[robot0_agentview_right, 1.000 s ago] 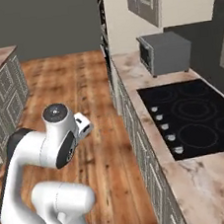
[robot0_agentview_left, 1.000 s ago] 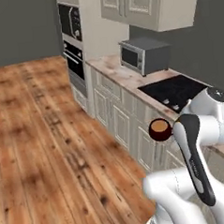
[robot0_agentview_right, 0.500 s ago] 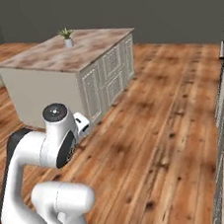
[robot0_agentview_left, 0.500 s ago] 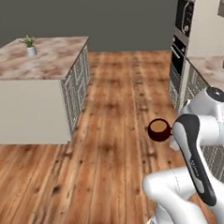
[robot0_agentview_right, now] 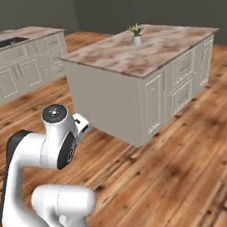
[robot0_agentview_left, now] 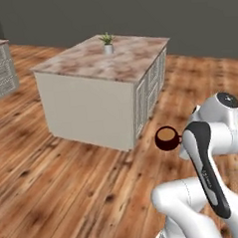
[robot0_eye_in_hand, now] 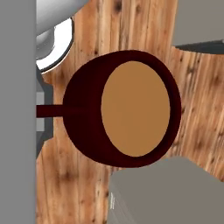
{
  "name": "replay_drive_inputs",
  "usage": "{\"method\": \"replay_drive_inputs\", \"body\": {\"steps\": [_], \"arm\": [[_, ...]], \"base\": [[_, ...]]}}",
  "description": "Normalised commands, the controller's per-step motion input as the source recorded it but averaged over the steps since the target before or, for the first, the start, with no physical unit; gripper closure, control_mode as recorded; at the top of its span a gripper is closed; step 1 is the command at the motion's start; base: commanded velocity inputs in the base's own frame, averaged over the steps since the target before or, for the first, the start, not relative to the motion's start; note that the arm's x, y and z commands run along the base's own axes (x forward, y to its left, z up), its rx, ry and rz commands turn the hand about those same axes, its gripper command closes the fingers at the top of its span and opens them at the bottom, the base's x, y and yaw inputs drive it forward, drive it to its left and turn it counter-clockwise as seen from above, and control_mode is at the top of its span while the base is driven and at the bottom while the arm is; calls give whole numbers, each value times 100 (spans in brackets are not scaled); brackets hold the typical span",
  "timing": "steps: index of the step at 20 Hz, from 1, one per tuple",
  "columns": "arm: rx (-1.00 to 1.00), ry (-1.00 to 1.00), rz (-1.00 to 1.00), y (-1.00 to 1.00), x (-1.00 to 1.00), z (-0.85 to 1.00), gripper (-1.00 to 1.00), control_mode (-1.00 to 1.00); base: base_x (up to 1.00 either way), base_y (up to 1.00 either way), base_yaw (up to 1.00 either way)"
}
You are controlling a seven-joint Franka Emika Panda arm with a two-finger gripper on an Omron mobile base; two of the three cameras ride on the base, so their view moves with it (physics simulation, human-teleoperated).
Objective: Pick up the brewed coffee from the coffee machine and place it next to the breakfast plate on the dining counter.
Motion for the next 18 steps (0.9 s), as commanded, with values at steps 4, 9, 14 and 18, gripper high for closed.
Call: {"method": "replay_drive_inputs", "body": {"steps": [4, 9, 14, 18], "arm": [[0, 0, 0, 0, 0, 0, 100, 100], [0, 0, 0, 0, 0, 0, 100, 100], [0, 0, 0, 0, 0, 0, 100, 100], [0, 0, 0, 0, 0, 0, 100, 100]], "base": [[100, 33, 39], [100, 17, 40], [100, 1, 40], [100, -5, 31]]}}
